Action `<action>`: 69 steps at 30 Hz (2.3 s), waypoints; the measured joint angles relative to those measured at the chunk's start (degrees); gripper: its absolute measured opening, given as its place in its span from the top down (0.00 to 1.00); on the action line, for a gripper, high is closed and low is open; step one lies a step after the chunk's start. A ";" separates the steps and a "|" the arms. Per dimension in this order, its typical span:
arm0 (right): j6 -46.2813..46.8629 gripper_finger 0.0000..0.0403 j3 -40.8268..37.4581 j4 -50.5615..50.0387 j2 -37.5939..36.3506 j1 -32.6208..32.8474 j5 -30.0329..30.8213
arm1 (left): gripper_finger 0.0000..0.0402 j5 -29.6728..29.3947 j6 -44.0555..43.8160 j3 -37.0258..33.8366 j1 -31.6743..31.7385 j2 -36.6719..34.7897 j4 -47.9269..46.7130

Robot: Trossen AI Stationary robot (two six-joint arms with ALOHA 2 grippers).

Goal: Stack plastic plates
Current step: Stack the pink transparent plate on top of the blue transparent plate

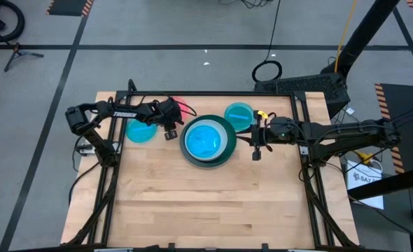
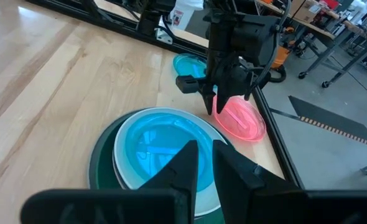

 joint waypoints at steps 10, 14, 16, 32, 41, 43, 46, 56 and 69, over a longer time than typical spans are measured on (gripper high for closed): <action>0.63 0.89 0.00 -0.63 0.00 0.00 0.00 | 0.83 -0.42 -0.65 0.00 0.02 0.00 -0.52; 0.92 0.89 0.00 -0.62 0.00 0.00 0.00 | 0.93 -0.50 -1.62 0.00 0.02 0.00 -0.48; 1.03 0.89 0.00 -0.61 0.00 0.00 0.00 | 0.97 -0.59 -1.74 0.00 -0.11 -0.02 -0.37; 1.25 0.89 0.00 -0.63 0.00 0.00 0.00 | 0.99 -7.25 -2.16 0.50 -5.06 -6.60 -3.24; 1.21 0.89 0.00 -0.63 0.00 0.00 0.00 | 0.99 -7.40 -4.16 0.55 -12.04 -16.95 -1.99; 1.20 0.89 0.00 -0.61 0.00 0.00 0.00 | 0.99 -6.85 -4.64 0.55 -14.81 -18.08 -0.20; 1.19 0.89 0.00 -0.61 0.00 0.00 0.00 | 0.99 -6.56 -4.78 0.55 -19.07 -19.09 2.09; 1.16 0.89 0.00 -0.57 0.00 0.00 0.00 | 0.99 -6.36 -8.04 5.04 -28.75 -18.34 4.47; 1.17 0.89 0.00 -0.59 0.00 0.00 0.01 | 0.99 -5.84 -13.73 5.42 -33.09 -14.69 8.47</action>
